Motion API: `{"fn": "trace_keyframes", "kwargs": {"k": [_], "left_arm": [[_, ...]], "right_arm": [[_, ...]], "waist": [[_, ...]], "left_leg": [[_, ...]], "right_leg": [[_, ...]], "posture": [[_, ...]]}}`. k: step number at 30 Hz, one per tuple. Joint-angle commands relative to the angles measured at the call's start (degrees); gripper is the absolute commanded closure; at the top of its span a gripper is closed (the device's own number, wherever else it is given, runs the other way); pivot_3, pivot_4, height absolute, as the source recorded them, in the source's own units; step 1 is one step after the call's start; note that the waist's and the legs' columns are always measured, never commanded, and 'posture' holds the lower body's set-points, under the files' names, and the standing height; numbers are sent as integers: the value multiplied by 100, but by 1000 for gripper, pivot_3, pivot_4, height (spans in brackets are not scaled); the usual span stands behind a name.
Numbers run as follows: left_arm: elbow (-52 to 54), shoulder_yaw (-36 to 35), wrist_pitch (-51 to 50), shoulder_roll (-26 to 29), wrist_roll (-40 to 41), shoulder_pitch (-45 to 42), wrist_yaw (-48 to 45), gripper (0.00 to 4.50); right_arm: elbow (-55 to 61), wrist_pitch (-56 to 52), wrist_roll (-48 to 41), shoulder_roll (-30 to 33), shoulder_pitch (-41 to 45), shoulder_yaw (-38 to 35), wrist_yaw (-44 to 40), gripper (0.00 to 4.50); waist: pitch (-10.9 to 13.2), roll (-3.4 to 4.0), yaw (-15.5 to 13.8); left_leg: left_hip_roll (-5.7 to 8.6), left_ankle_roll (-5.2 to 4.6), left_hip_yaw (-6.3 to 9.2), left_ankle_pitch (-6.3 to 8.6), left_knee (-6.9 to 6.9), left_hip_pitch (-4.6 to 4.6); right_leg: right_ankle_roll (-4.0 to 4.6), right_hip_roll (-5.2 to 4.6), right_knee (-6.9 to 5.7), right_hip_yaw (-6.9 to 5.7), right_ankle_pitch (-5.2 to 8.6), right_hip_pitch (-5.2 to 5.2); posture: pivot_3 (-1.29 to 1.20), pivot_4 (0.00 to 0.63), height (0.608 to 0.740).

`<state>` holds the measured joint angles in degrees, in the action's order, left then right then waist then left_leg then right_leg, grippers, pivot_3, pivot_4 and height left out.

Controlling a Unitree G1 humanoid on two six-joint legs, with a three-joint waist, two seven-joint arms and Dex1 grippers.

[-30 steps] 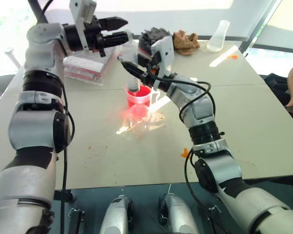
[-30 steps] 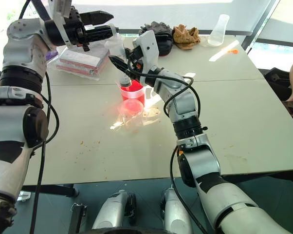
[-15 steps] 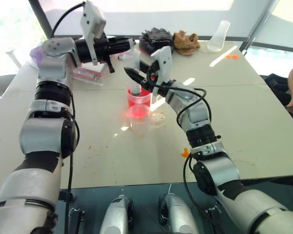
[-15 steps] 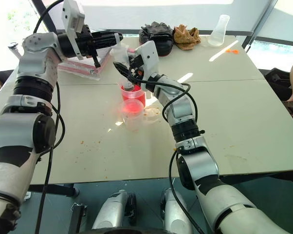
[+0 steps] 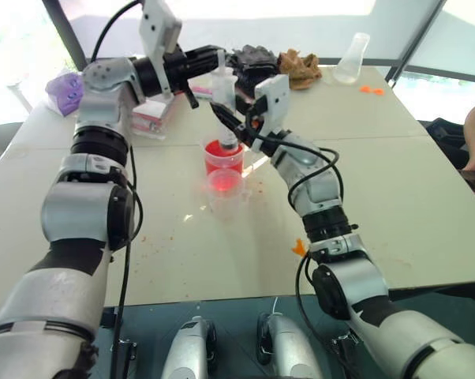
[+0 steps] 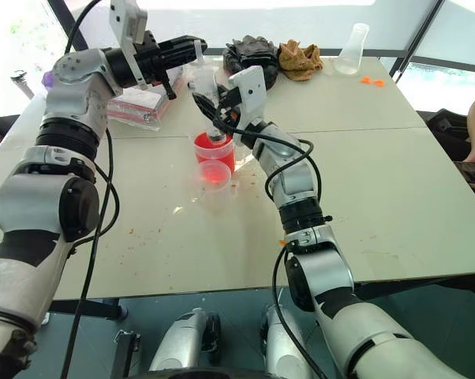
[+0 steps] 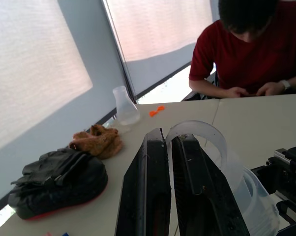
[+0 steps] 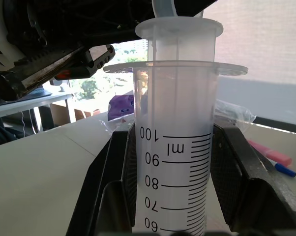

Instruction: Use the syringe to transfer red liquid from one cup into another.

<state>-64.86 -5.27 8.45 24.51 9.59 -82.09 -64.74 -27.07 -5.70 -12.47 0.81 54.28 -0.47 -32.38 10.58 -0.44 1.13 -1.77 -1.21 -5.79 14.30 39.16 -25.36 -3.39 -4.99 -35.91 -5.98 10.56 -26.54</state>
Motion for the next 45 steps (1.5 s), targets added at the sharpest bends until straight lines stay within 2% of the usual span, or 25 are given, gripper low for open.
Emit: {"fn": "trace_keyframes", "kwargs": {"k": [1, 12, 14, 21, 24, 29, 32, 39, 45], "left_arm": [[137, -233, 292, 149, 35, -615, 537, 4473], [36, -277, 400, 218, -25, -677, 449, 4473], [118, -156, 319, 245, -63, -523, 77, 3771], [282, 26, 251, 374, -236, -245, -183, 2040], [472, -64, -57, 532, -116, -142, -399, 2040], [1144, 42, -831, 1095, -16, 375, -1240, 2040], [1489, 38, -1240, 1392, 17, 726, -1314, 2040], [2247, -471, -2146, 1712, 572, 1139, -957, 2040], [3510, -735, -2934, 1835, 1042, 1783, -562, 2040]], "right_arm": [[72, 82, 106, -281, -168, 483, -281, 2989], [-130, 280, 185, -386, -254, 539, -279, 2989], [-149, 324, 195, -375, -220, 507, -262, 2989], [-87, 435, 195, -268, -47, 373, -184, 2989], [36, 427, 137, -180, 80, 266, -102, 2989], [100, 446, 55, -25, 291, 84, 41, 2989], [37, 495, 24, 54, 406, 24, 92, 2989], [11, 520, 6, 76, 451, -10, 72, 2989], [539, 187, -240, 121, 537, -130, 94, 2989]], "waist": [[0, 0, -2], [0, 0, -1], [0, 0, 1], [0, 0, -5], [0, 0, -5], [0, 1, 25], [0, 1, 31], [0, 0, -5], [0, 0, -3]], "left_leg": [[0, 0, 0, 0, 0, 0], [-1, 0, 0, 0, 1, 0], [-1, 0, 0, 0, 1, 0], [-2, 0, 1, 0, 1, 0], [-3, 0, 1, 0, 2, 0], [-4, 1, -2, -1, 1, 1], [-5, 4, -4, -2, 1, 5], [-6, 4, -1, -3, 5, 2], [-7, 9, -1, -6, 4, 6]], "right_leg": [[0, 0, 0, 0, 0, 0], [0, 0, 0, 1, 0, 0], [0, 0, -1, 1, 0, 0], [0, 0, -4, 2, 0, -1], [0, 0, -5, 3, 0, -1], [0, 2, -10, 6, 1, -6], [1, 2, -16, 9, 1, -6], [0, -1, -16, 14, 1, -5], [0, -1, -20, 20, 1, -5]], "posture": [[0, 150, 740], [0, 150, 740], [0, 150, 740], [0, 150, 740], [0, 150, 740], [0, 150, 740], [0, 150, 740], [0, 150, 740], [0, 150, 740]]}}
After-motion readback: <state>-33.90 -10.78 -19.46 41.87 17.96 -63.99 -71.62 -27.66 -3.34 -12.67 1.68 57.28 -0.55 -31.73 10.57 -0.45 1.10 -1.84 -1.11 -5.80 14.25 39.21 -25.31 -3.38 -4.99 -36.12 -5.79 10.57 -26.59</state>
